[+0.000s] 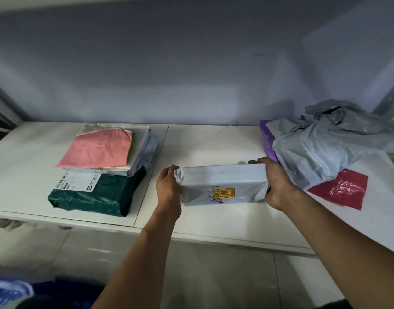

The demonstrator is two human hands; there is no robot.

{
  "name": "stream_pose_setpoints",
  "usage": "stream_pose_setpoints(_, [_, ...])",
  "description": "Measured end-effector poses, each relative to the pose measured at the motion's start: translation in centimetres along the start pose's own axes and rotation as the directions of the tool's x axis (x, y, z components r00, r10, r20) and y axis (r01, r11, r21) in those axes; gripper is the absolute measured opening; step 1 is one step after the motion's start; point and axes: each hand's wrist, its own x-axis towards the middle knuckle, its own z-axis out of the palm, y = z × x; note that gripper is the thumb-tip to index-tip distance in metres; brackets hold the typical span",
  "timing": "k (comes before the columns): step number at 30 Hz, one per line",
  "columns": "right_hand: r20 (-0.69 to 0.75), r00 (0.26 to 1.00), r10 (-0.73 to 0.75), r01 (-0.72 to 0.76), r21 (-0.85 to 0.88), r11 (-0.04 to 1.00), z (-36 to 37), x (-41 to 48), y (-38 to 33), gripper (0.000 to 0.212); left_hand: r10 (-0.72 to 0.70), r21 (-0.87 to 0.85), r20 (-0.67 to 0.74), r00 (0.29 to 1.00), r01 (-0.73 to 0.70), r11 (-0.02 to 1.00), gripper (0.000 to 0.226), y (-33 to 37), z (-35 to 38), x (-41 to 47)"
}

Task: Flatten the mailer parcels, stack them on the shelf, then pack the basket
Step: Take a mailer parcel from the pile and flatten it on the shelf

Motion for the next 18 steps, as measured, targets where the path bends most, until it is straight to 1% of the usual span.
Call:
stream_pose_setpoints(1, [0.005,1.000,-0.019,0.019,-0.006,1.000,-0.1,-0.3,0.2,0.034,0.026,0.080,-0.027,0.999,-0.023,0.997,0.024,0.2,-0.2,0.3])
stream_pose_setpoints(3, [0.014,0.999,-0.047,0.047,-0.013,0.999,-0.1,-0.9,0.5,0.026,0.040,0.242,-0.043,0.998,-0.028,0.970,0.032,1.1,-0.6,0.2])
stream_pose_setpoints(4, [0.016,0.998,-0.063,0.063,-0.004,0.998,-0.1,-1.2,0.6,0.022,-0.001,0.246,-0.021,1.000,0.006,0.969,0.034,1.6,-0.6,-0.1])
stream_pose_setpoints(7, [0.015,0.993,-0.117,0.117,0.016,0.993,0.3,-1.7,0.8,0.020,-0.202,0.058,0.115,0.973,0.196,0.979,0.040,3.1,-1.3,-1.4])
stream_pose_setpoints(9, [0.014,0.984,-0.177,0.177,-0.015,0.984,0.7,-1.8,0.5,0.021,-0.246,0.030,0.174,0.953,0.245,0.969,0.044,3.5,-1.7,-1.4])
stream_pose_setpoints(11, [0.025,0.968,-0.250,0.252,-0.081,0.964,1.5,-2.1,0.1,0.025,-0.211,0.020,0.200,0.957,0.212,0.977,0.047,3.8,-2.1,-1.3])
stream_pose_setpoints(12, [0.034,0.958,-0.286,0.288,-0.105,0.952,2.0,-2.4,-0.1,0.028,-0.181,0.017,0.193,0.965,0.181,0.983,0.040,3.9,-2.1,-1.3])
stream_pose_setpoints(14, [0.038,0.944,-0.327,0.329,-0.105,0.938,2.6,-2.2,-0.5,0.031,-0.140,-0.003,0.140,0.980,0.142,0.990,0.018,4.0,-2.1,-1.2])
stream_pose_setpoints(15, [0.040,0.944,-0.329,0.331,-0.094,0.939,2.9,-2.2,-0.6,0.027,-0.126,-0.015,0.122,0.984,0.129,0.992,0.013,4.1,-2.3,-1.2])
stream_pose_setpoints(17, [0.046,0.950,-0.308,0.311,-0.090,0.946,3.1,-2.1,-0.6,0.012,-0.084,-0.016,0.104,0.991,0.086,0.996,0.013,4.3,-2.6,-0.9])
stream_pose_setpoints(18, [0.043,0.957,-0.288,0.291,-0.098,0.952,3.0,-1.9,-0.5,0.012,-0.048,-0.003,0.095,0.994,0.048,0.999,0.015,4.5,-2.6,-0.9])
